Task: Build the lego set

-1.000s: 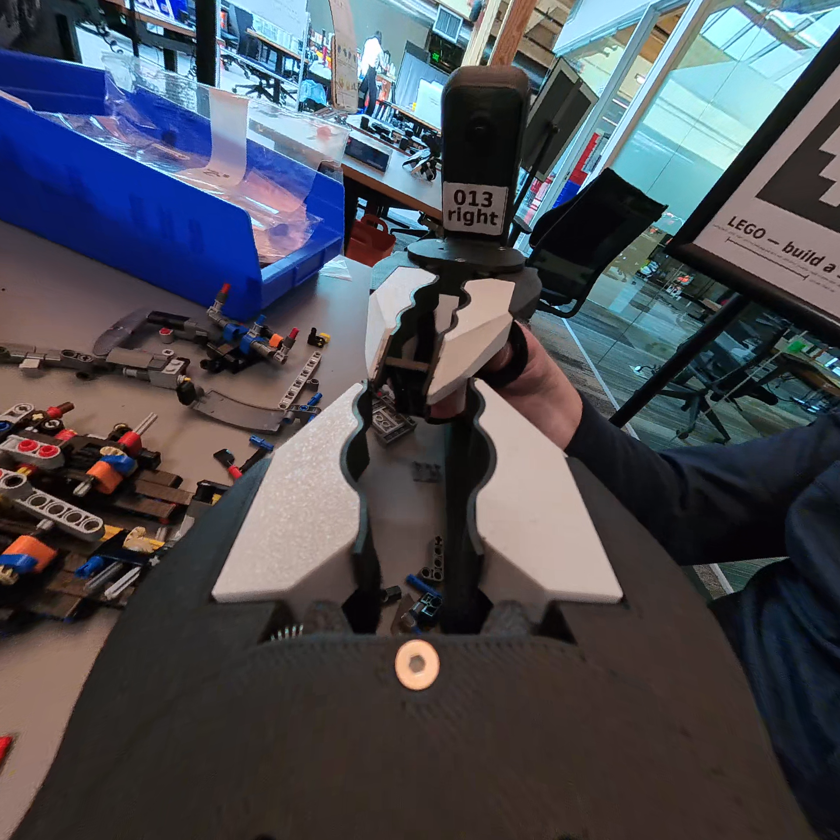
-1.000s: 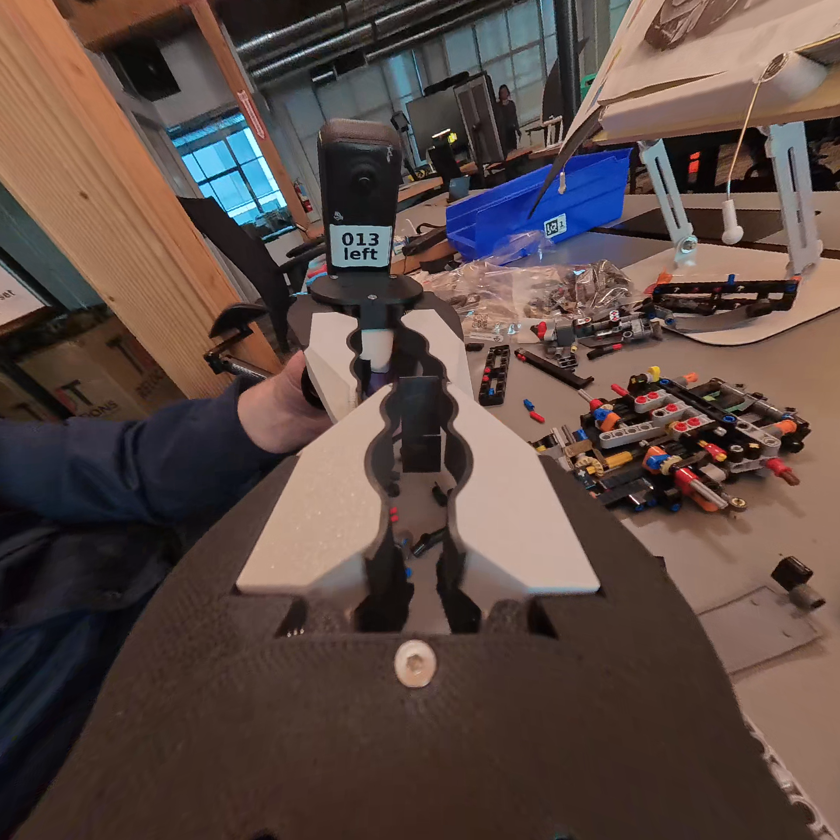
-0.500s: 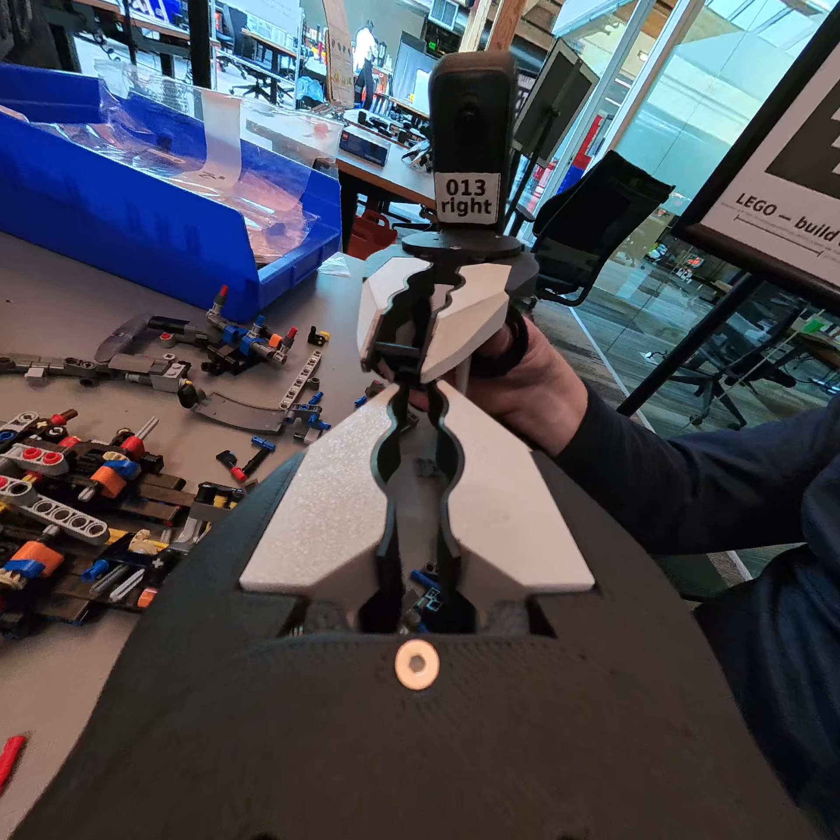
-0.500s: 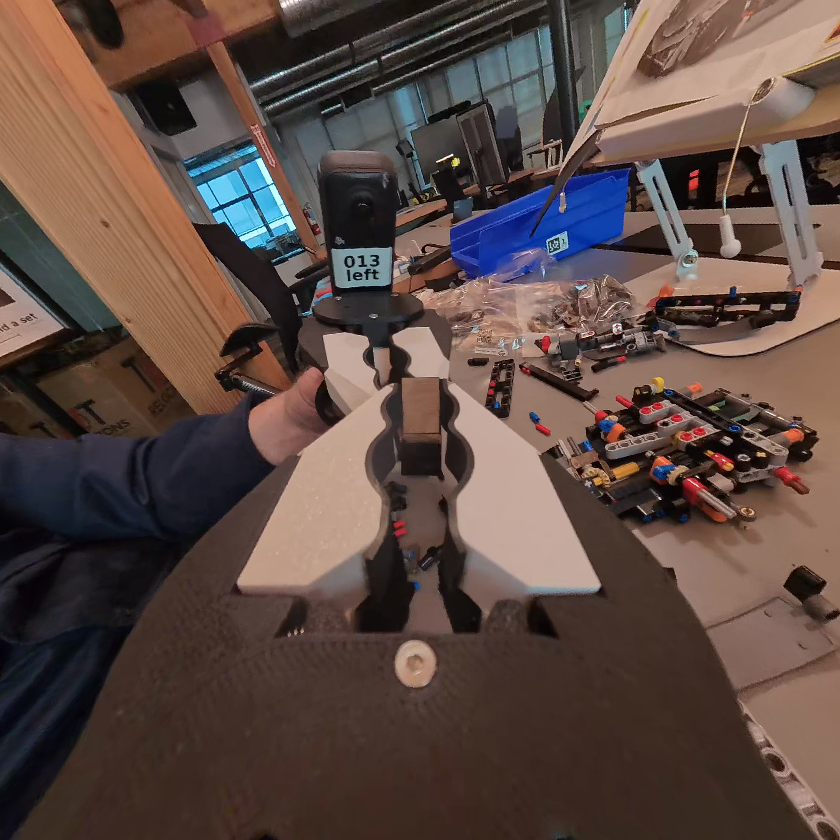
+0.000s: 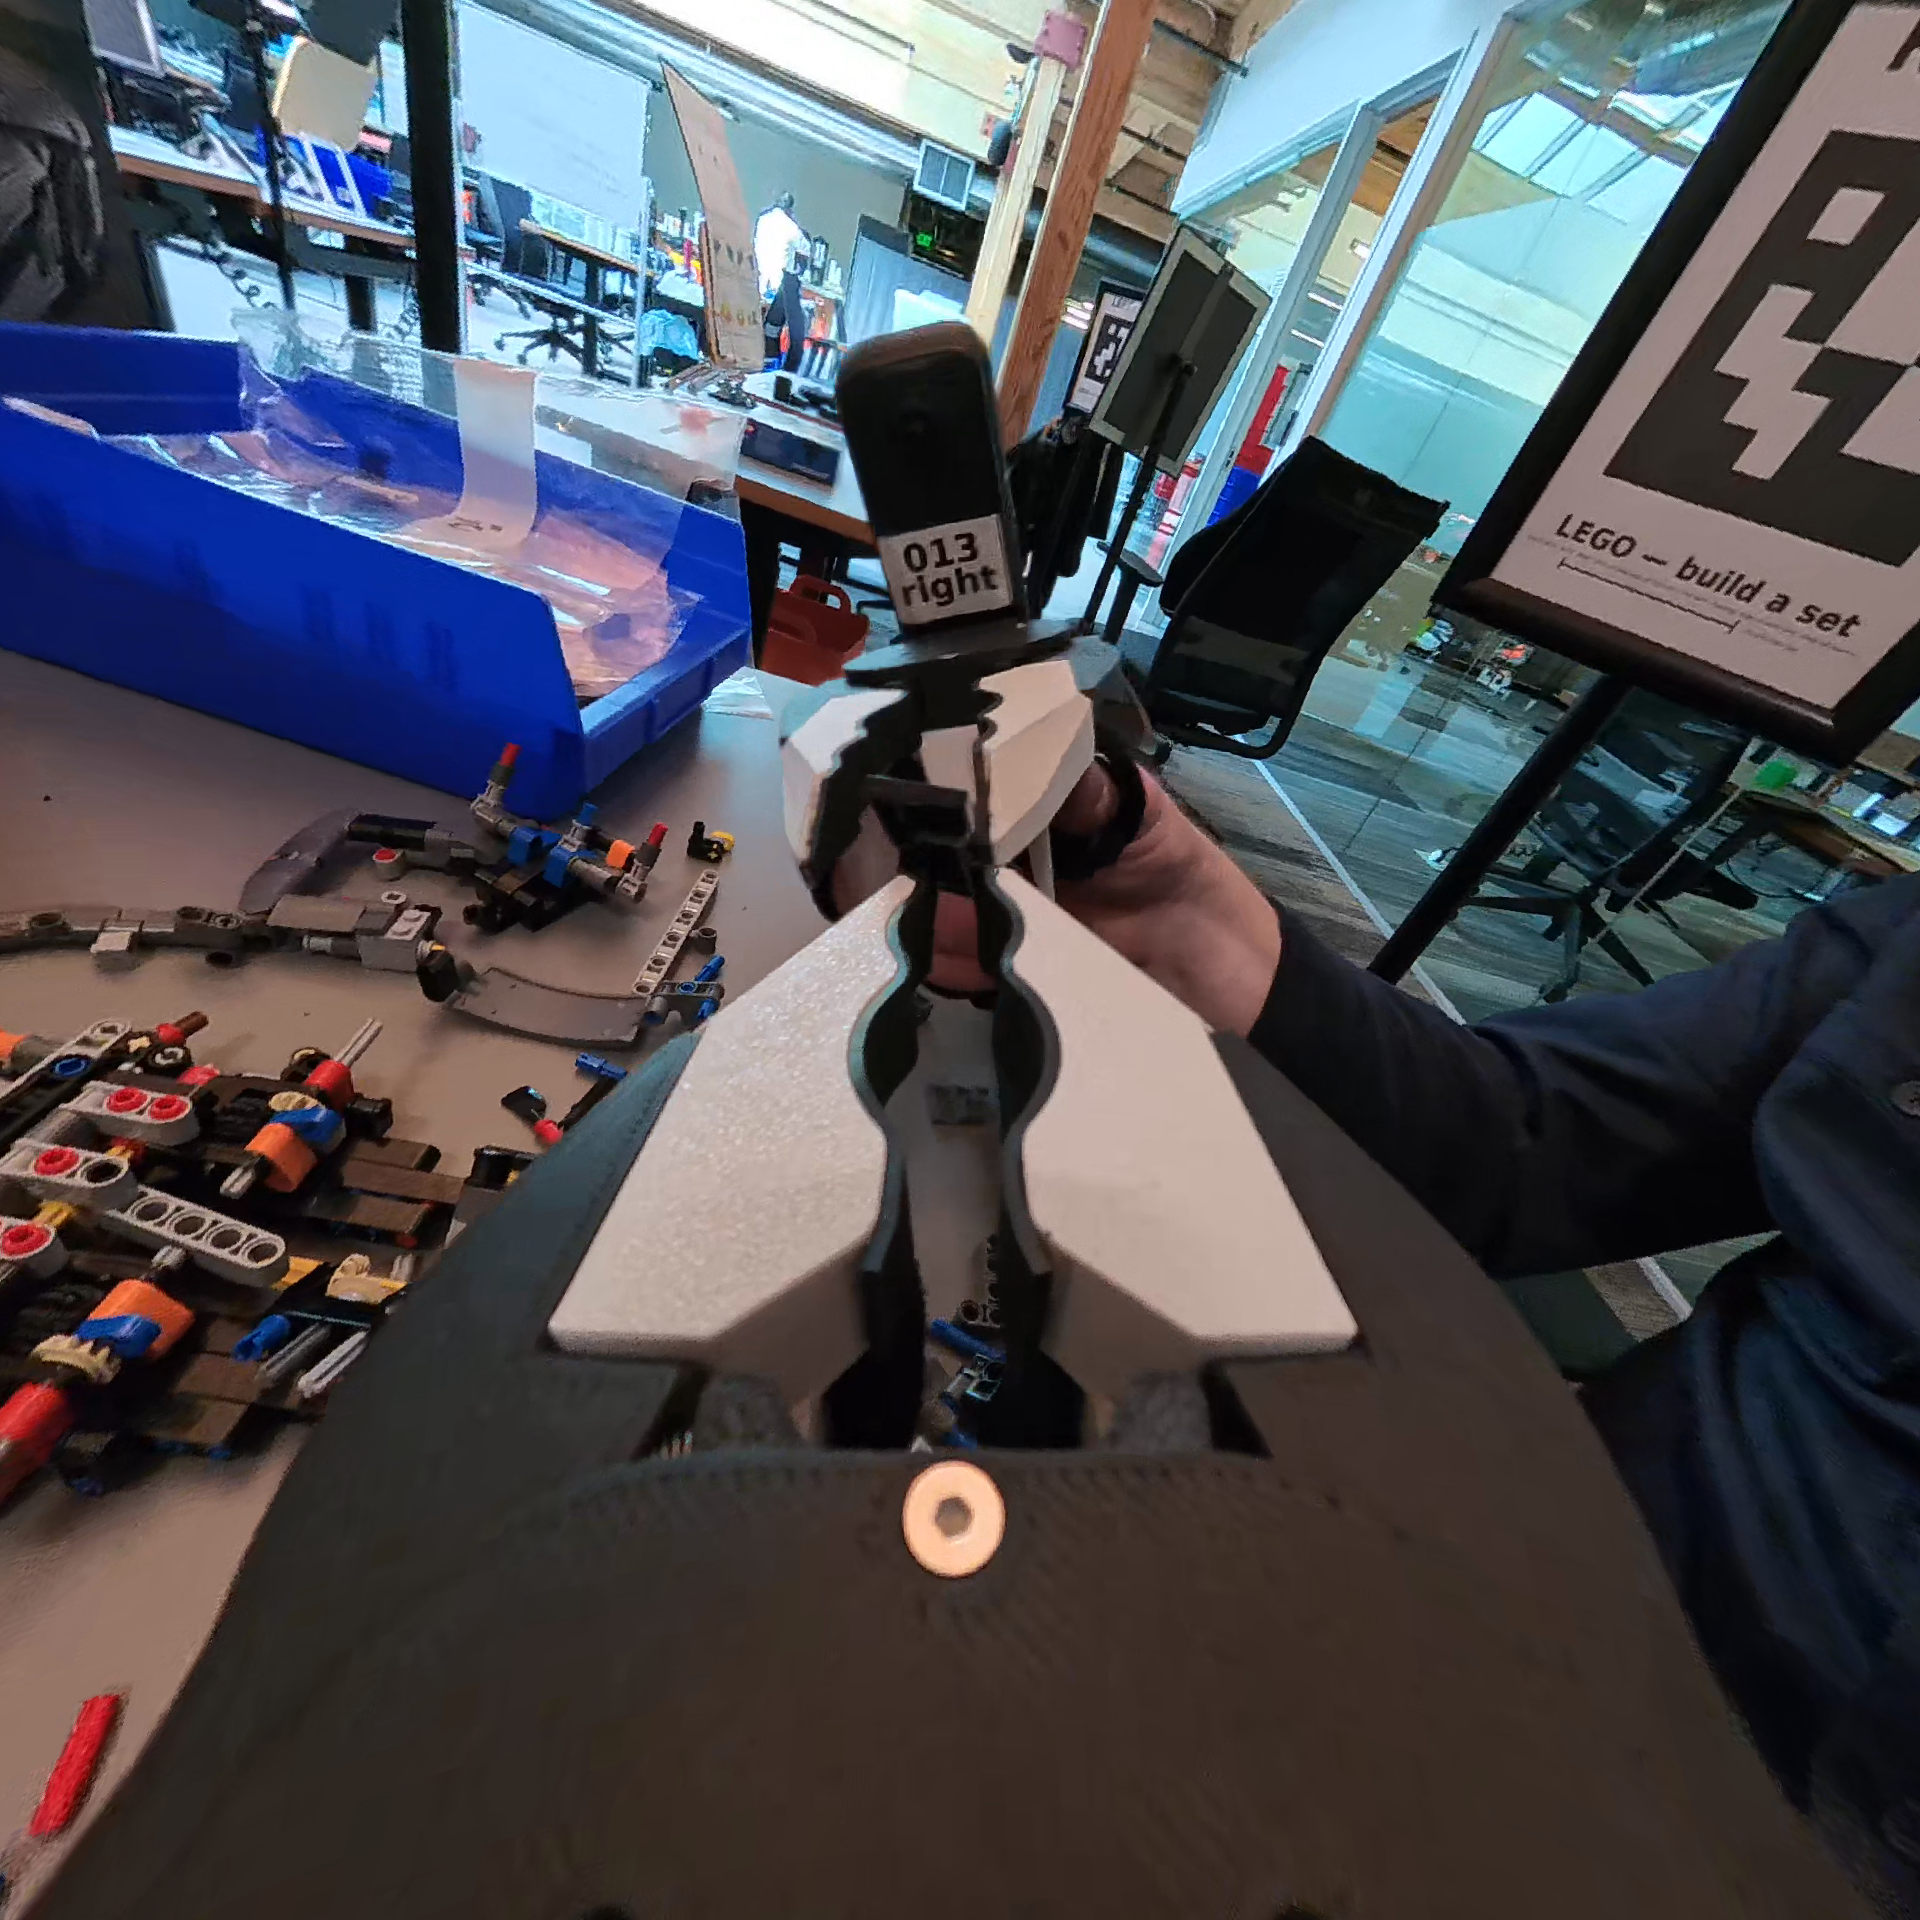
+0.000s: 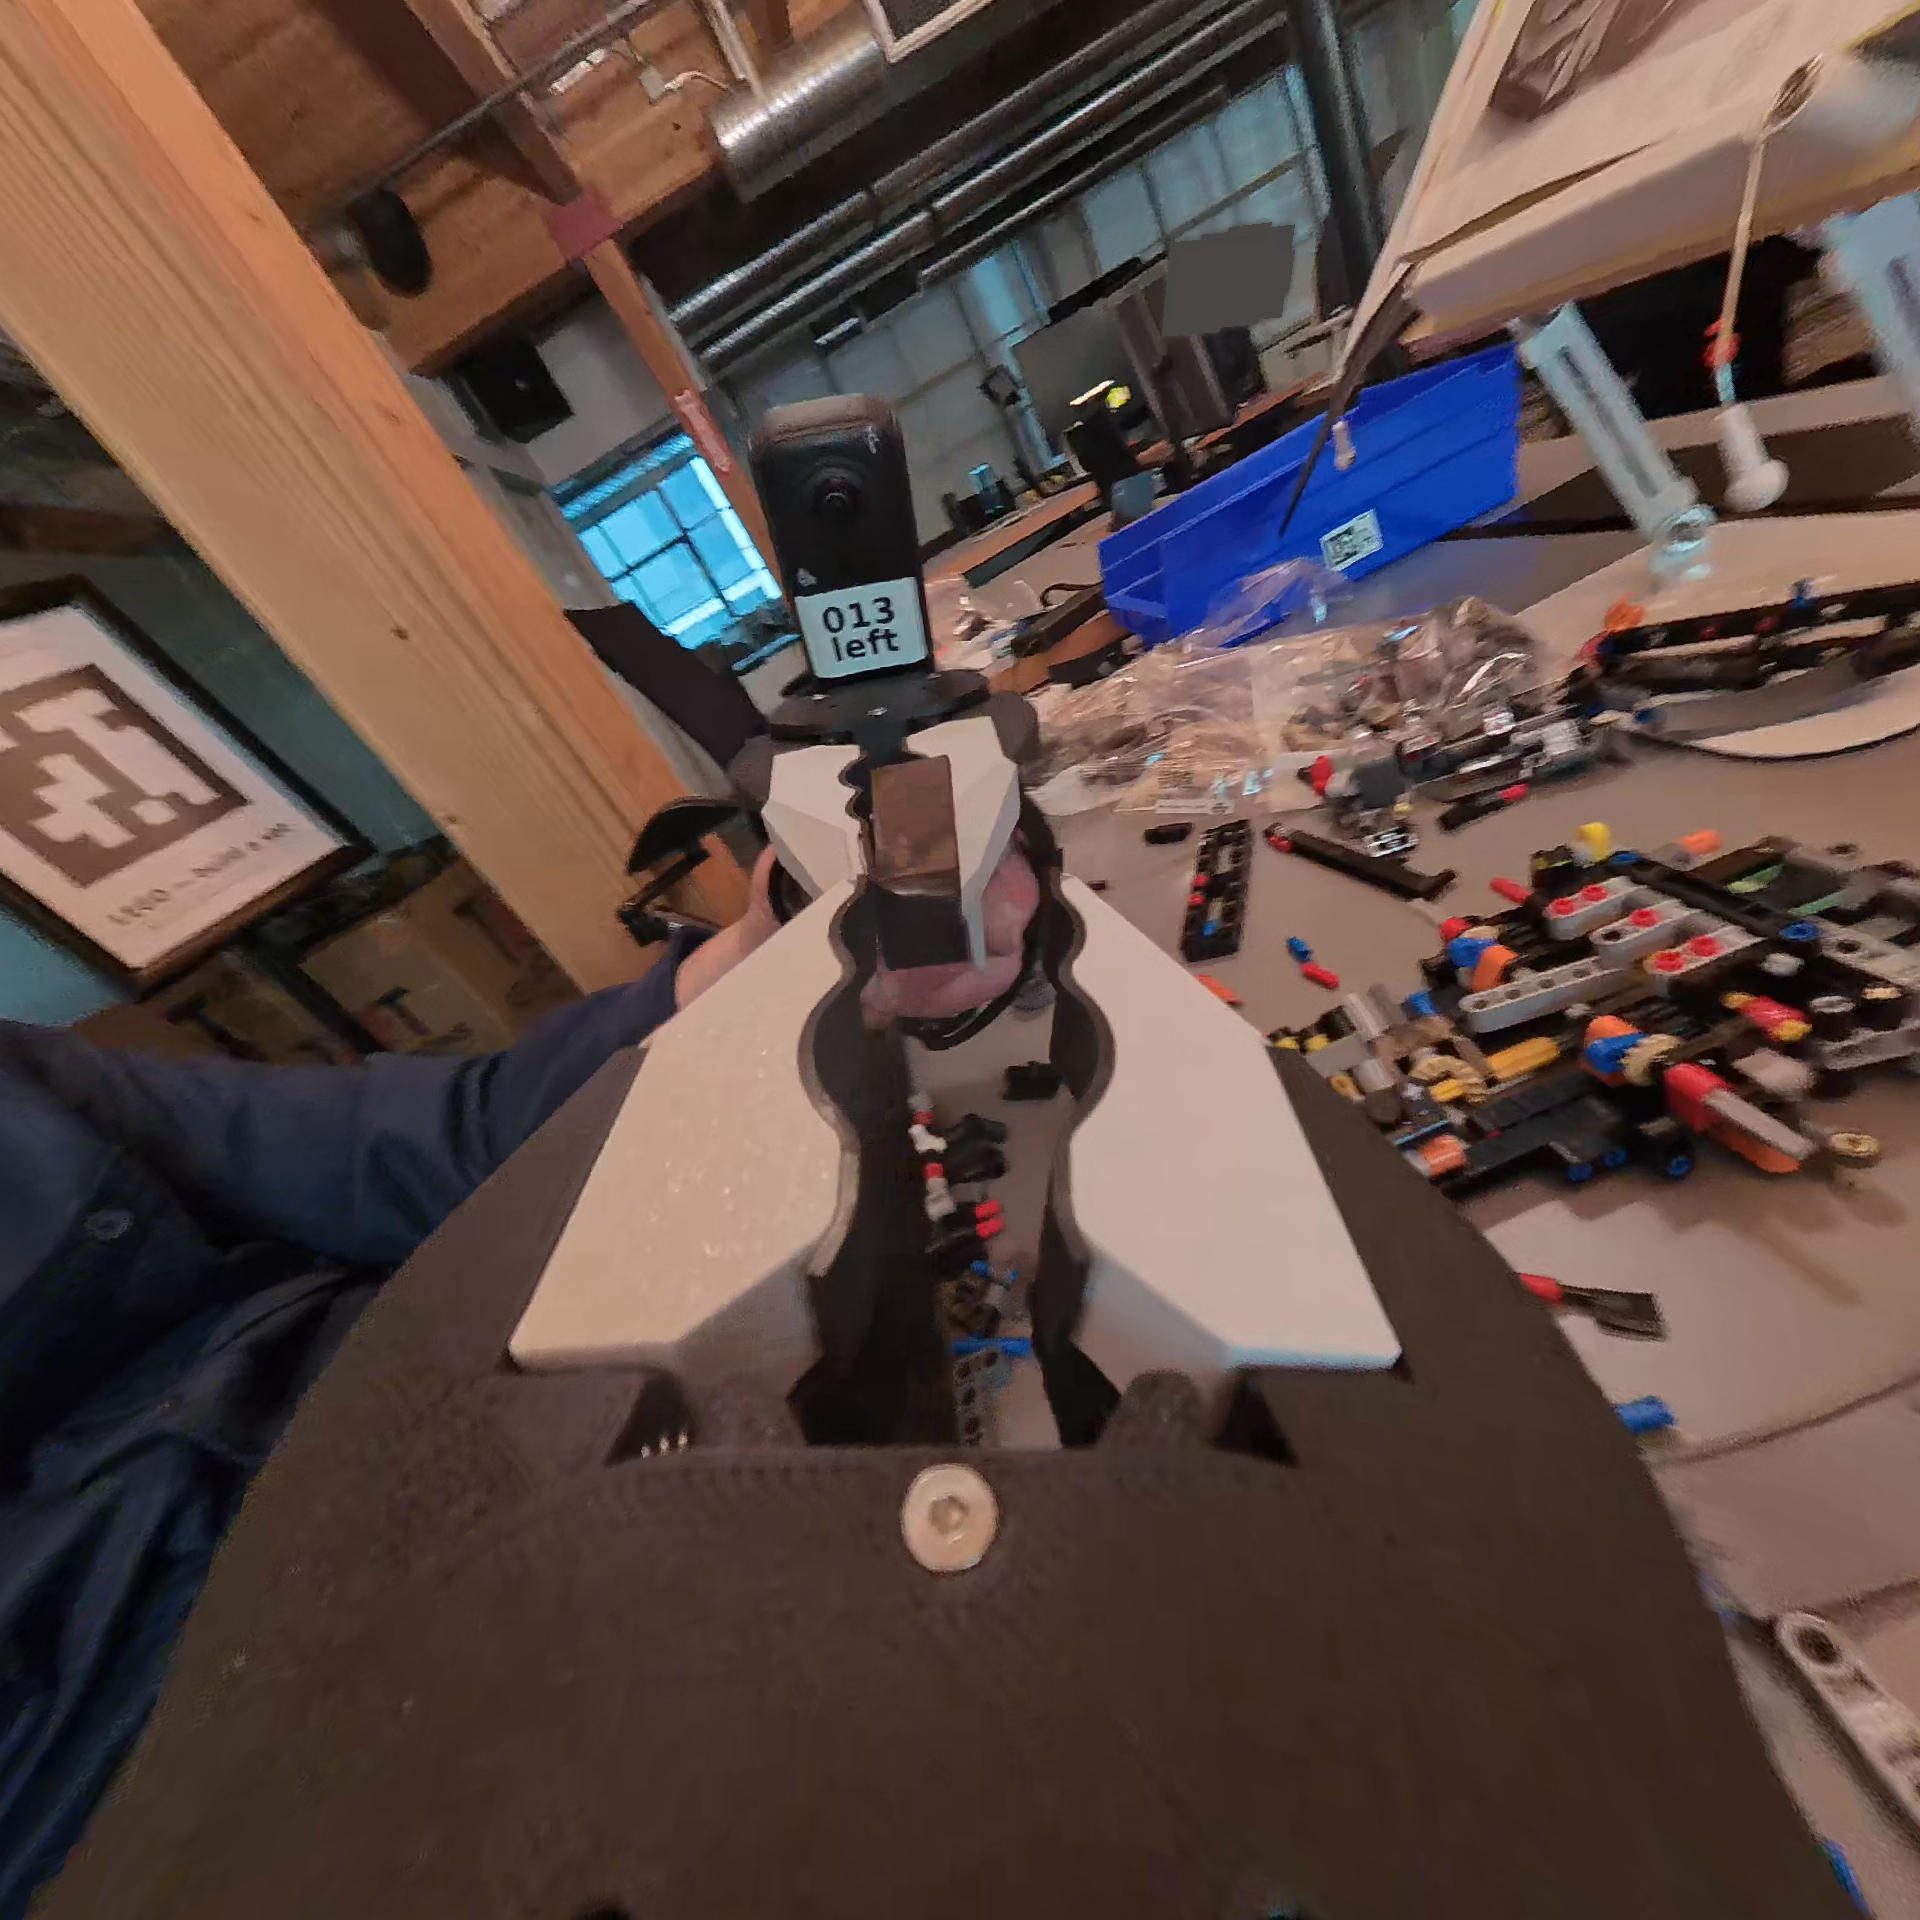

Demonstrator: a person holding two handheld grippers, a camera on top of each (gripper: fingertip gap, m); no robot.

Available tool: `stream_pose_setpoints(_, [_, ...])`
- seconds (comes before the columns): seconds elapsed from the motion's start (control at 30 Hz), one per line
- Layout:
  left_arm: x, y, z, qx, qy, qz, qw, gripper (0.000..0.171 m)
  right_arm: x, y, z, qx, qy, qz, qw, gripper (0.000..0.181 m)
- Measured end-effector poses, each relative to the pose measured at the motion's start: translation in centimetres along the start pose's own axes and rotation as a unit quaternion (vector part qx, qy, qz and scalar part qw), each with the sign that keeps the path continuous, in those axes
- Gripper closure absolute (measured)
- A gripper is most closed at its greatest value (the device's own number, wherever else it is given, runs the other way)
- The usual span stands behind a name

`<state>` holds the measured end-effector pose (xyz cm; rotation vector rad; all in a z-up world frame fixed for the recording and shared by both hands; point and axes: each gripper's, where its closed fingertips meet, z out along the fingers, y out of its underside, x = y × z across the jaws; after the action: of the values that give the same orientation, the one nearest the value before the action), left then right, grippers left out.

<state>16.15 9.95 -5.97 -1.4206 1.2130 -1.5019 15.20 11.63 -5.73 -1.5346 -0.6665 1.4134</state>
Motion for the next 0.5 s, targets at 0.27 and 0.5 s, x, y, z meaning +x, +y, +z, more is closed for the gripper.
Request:
stream_pose_setpoints(0.27, [0.3, -0.3, -0.1, 0.004, -0.011, 0.048, 0.999, 0.167, -1.3, 0.2, 0.0, 0.002, -0.062, 0.044, 0.997, 0.164])
stream_pose_setpoints(0.5, [-0.2, -0.5, -0.6, 0.011, -0.023, 0.039, 0.999, 0.162, -0.7, -0.4, -0.8, 0.004, -0.002, -0.031, 1.000, 0.179])
